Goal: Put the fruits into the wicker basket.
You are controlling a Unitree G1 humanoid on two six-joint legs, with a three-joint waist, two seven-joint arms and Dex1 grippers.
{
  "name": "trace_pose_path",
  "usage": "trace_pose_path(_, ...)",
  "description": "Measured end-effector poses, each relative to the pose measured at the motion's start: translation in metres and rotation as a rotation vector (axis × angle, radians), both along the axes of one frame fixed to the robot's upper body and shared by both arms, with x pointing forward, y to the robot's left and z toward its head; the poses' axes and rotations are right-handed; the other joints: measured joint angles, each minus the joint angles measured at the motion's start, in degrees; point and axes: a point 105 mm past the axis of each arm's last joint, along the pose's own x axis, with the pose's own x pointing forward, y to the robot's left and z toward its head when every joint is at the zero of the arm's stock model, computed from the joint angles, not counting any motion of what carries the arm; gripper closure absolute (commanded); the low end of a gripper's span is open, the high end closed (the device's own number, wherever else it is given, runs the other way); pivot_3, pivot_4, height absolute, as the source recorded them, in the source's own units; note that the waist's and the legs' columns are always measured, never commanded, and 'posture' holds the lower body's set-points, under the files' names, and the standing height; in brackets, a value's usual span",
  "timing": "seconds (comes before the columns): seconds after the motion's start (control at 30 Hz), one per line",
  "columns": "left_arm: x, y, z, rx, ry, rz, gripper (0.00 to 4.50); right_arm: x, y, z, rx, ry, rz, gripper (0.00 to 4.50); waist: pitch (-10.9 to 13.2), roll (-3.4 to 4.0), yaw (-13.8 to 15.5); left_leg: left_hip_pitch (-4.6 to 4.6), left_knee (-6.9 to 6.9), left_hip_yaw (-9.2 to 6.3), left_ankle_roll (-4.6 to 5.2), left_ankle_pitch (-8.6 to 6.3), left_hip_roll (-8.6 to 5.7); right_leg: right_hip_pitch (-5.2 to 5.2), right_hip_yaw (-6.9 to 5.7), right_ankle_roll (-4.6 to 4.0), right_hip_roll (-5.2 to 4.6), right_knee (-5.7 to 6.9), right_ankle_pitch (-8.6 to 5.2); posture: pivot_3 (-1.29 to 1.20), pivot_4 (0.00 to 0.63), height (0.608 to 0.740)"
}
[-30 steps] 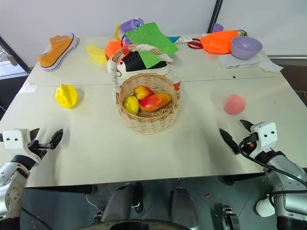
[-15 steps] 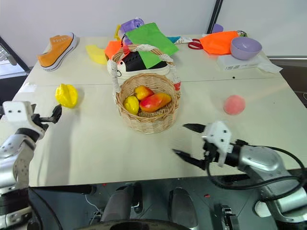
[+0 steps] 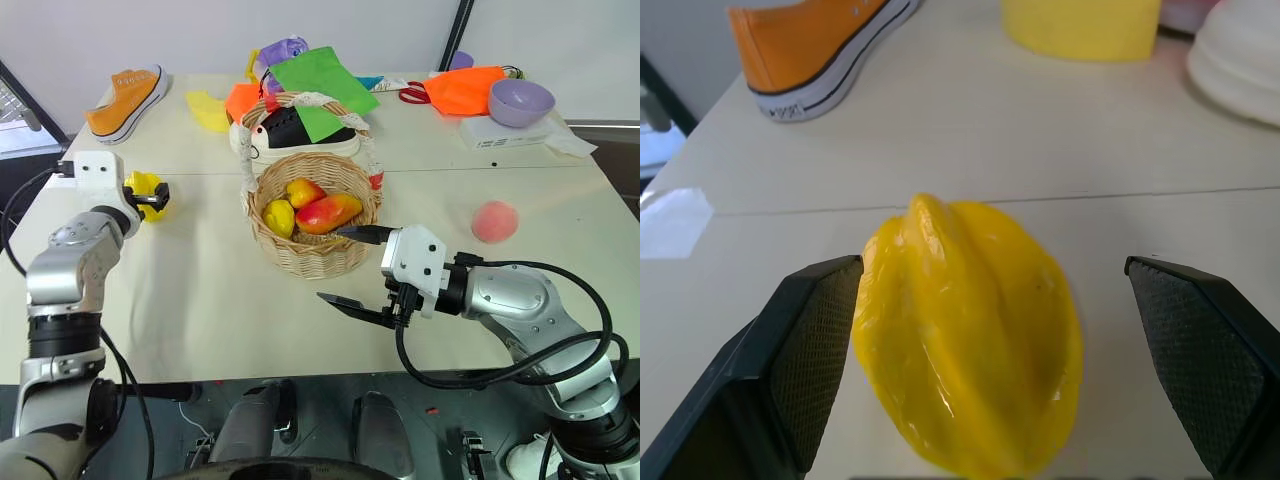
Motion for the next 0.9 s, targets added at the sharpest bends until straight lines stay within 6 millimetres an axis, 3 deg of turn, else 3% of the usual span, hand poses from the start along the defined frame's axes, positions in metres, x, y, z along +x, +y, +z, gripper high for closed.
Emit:
trace_pose_path(0.03,0.002,0.002,-0.002,-0.005,0.011,0.017,0.0,0.0,0.0,-0.002,-0.005,-0.001,-0.004,0.02,0.0,-0.01,0.0,0.0,0.0,0.0,0.0,0.0,0.0,0.0,0.0,0.0,0.0,0.0,0.0,0.0,0.15,0.733)
trace_pose_path(0.13,0.004,0.0,-0.003,-0.019,0.016,0.016,0.78,0.0,-0.001,-0.005,-0.011,-0.013,-0.016,0.0,0.0,-0.02,0.0,-0.01,0.03,0.0,-0.01,0.01,0.01,0.0,0.0,0.0,0.0,0.03,0.0,0.0,0.15,0.733)
trace_pose_path(0.33,0.005,0.002,-0.004,-0.031,0.02,0.036,3.82,0.003,0.001,-0.001,0.012,-0.046,-0.03,0.0,0.0,-0.02,0.0,0.0,0.03,0.0,-0.03,0.02,0.01,0.0,0.0,0.0,0.01,0.04,0.0,0.0,0.15,0.733)
trace_pose_path(0.4,0.004,0.004,-0.003,-0.031,0.019,0.044,4.38,0.004,0.002,0.0,0.018,-0.05,-0.032,0.0,0.0,-0.02,0.0,0.0,0.03,0.0,-0.03,0.02,0.01,0.0,0.0,0.0,0.01,0.04,0.0,0.0,0.15,0.733)
trace_pose_path(0.57,0.0,0.009,0.003,0.007,-0.048,0.031,4.38,0.009,0.001,0.002,0.007,-0.065,-0.041,0.0,0.0,-0.03,-0.1,-0.01,0.03,0.0,-0.04,0.02,0.02,-0.02,0.0,0.0,0.01,0.04,0.0,0.0,0.15,0.733)
trace_pose_path(0.67,-0.013,0.005,0.03,0.024,-0.197,-0.073,4.38,0.014,-0.001,0.005,0.006,-0.075,-0.055,0.0,0.0,-0.05,-0.1,-0.01,0.01,0.0,-0.22,0.12,0.1,-0.02,0.0,0.0,-0.01,0.04,0.0,0.0,0.15,0.733)
trace_pose_path(0.77,-0.042,-0.007,0.067,0.016,-0.348,-0.288,4.38,0.023,-0.011,0.01,-0.004,-0.09,-0.095,0.0,0.0,-0.05,-0.3,-0.01,0.01,0.01,-0.23,0.12,0.12,-0.02,0.01,-0.02,-0.06,0.02,0.0,0.0,0.15,0.733)
trace_pose_path(0.9,-0.085,-0.043,0.083,0.009,-0.337,-0.653,4.38,0.038,-0.033,0.014,-0.024,-0.094,-0.17,0.0,0.0,-0.02,-0.3,0.03,-0.01,-0.01,-0.16,0.08,0.12,0.02,0.01,-0.04,-0.09,0.03,-0.01,0.0,0.15,0.733)
